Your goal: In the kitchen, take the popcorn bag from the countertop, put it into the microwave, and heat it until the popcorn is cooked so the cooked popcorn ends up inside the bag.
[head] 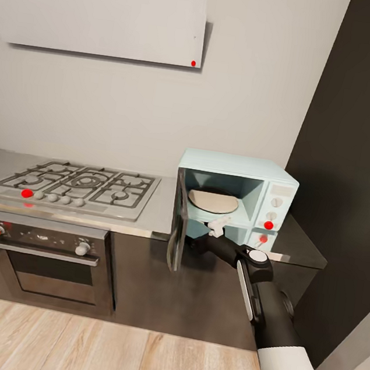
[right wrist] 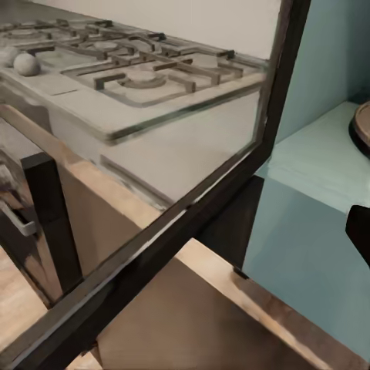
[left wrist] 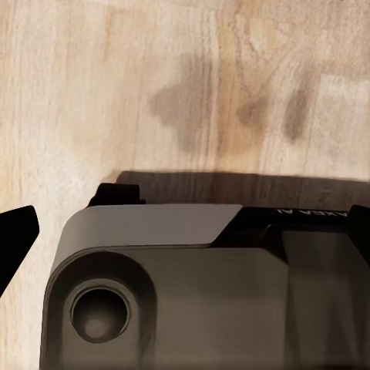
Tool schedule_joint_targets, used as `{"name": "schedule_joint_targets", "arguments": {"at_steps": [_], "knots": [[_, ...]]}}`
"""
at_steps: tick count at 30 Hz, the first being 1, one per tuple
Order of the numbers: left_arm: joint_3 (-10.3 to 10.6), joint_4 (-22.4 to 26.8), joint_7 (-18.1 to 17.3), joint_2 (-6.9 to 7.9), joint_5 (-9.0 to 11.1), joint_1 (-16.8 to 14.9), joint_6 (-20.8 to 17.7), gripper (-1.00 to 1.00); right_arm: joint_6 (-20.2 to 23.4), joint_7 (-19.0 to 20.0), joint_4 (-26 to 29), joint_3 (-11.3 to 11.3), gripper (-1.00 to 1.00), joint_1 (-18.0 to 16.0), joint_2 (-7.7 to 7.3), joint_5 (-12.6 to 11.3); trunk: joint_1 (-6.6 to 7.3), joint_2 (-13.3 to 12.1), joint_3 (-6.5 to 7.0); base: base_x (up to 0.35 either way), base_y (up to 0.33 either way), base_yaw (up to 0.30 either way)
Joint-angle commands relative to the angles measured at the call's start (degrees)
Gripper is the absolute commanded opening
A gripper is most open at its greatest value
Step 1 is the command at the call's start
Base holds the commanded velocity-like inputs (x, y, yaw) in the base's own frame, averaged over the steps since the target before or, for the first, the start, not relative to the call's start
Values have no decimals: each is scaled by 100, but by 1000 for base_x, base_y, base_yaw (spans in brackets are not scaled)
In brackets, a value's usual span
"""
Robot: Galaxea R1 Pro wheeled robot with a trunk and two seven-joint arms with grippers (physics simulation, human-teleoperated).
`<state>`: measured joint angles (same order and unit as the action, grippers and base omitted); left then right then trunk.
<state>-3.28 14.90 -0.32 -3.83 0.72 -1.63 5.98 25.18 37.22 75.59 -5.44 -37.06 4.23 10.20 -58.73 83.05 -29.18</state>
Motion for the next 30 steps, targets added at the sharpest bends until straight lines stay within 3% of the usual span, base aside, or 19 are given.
{"name": "schedule_joint_targets", "arguments": {"at_steps": [1,30], "knots": [[-32,-5,-3,-4,7,-4,18,100,22,39,9,7,100,-3,1,44,0,3,-7,0,0,39],[-32,-5,-4,-4,7,-4,18,100,22,39,176,-5,100,85,-1,44,0,3,-29,0,0,65]]}}
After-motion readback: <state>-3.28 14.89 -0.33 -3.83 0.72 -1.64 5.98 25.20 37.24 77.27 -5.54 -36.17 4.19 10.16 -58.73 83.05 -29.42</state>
